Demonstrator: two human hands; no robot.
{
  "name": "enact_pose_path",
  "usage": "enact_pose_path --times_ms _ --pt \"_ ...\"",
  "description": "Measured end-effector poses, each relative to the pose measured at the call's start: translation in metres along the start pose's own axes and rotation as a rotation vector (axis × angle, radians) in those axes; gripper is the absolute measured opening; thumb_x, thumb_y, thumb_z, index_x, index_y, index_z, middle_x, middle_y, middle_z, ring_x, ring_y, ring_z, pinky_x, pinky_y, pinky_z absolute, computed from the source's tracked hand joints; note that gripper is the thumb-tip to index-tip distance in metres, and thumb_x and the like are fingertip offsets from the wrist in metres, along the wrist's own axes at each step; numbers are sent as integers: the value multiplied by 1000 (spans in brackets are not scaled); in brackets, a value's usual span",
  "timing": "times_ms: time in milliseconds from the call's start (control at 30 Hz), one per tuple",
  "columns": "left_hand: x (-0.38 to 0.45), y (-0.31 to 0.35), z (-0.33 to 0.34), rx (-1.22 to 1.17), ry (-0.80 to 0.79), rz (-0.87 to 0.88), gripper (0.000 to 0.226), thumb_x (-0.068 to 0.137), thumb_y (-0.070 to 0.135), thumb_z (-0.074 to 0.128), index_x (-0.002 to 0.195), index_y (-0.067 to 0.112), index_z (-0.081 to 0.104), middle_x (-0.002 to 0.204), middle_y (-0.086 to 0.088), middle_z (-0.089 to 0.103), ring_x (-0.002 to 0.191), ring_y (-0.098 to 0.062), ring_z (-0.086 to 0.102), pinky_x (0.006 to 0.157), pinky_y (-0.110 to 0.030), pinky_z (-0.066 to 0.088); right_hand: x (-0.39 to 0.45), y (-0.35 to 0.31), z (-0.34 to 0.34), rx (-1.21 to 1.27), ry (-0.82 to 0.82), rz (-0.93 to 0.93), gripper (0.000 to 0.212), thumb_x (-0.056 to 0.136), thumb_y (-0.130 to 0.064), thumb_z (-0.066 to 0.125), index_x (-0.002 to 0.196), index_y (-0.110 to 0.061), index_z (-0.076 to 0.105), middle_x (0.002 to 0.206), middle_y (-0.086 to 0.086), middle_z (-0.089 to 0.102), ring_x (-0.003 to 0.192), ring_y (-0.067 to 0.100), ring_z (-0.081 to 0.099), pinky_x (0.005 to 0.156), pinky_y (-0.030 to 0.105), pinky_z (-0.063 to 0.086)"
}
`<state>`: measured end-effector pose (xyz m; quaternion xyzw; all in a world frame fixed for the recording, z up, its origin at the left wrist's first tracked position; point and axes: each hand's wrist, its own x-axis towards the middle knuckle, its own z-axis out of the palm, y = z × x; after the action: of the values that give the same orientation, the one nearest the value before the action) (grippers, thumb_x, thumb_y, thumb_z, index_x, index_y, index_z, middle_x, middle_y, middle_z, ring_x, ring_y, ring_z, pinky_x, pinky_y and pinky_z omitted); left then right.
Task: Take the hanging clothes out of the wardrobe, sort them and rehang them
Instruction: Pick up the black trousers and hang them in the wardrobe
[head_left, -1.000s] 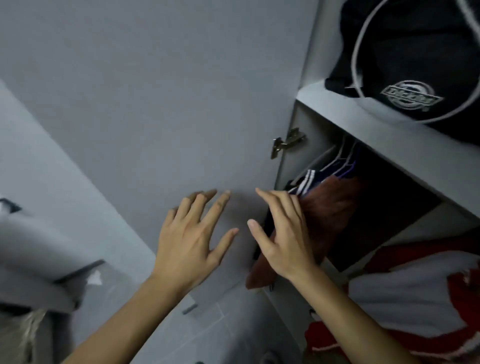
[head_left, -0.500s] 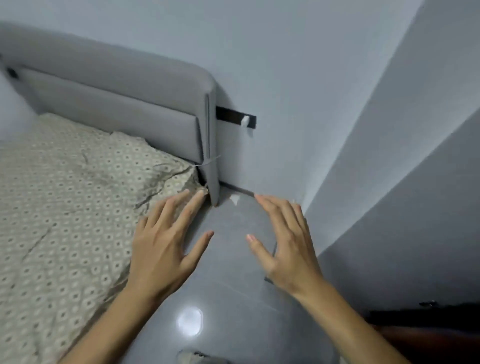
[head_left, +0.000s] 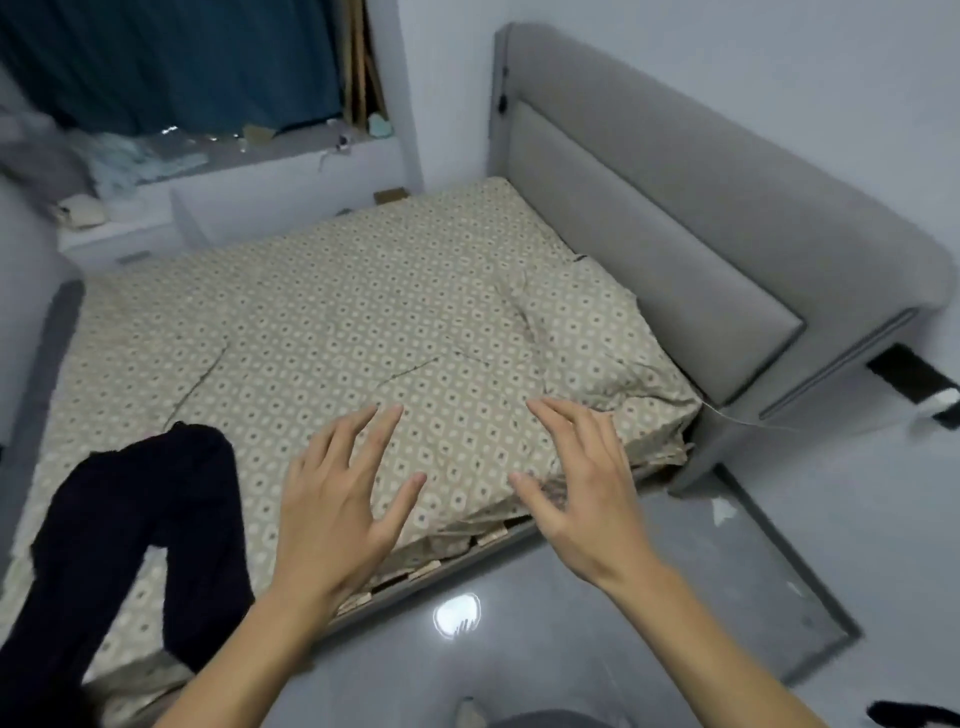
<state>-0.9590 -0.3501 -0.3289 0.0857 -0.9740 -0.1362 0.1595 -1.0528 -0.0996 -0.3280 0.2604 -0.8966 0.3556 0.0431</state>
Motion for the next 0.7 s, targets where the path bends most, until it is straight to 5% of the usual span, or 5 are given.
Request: enact_pose_path --times_ms 400,700 --pt "-16 -189 -52 261 124 -672 69 97 64 44 158 31 42 147 6 52 137 -20 46 97 -45 48 186 -88 203 185 -422 -358 66 99 -63 50 158 -37 34 153 -16 37 144 8 31 119 44 34" --pt "-40 -301 -63 304 161 -955 69 98 66 40 159 33 40 145 8 52 138 -20 44 97 -46 48 268 -176 331 188 -619 -559 66 100 -62 48 158 -37 33 153 -18 37 143 7 32 118 42 33"
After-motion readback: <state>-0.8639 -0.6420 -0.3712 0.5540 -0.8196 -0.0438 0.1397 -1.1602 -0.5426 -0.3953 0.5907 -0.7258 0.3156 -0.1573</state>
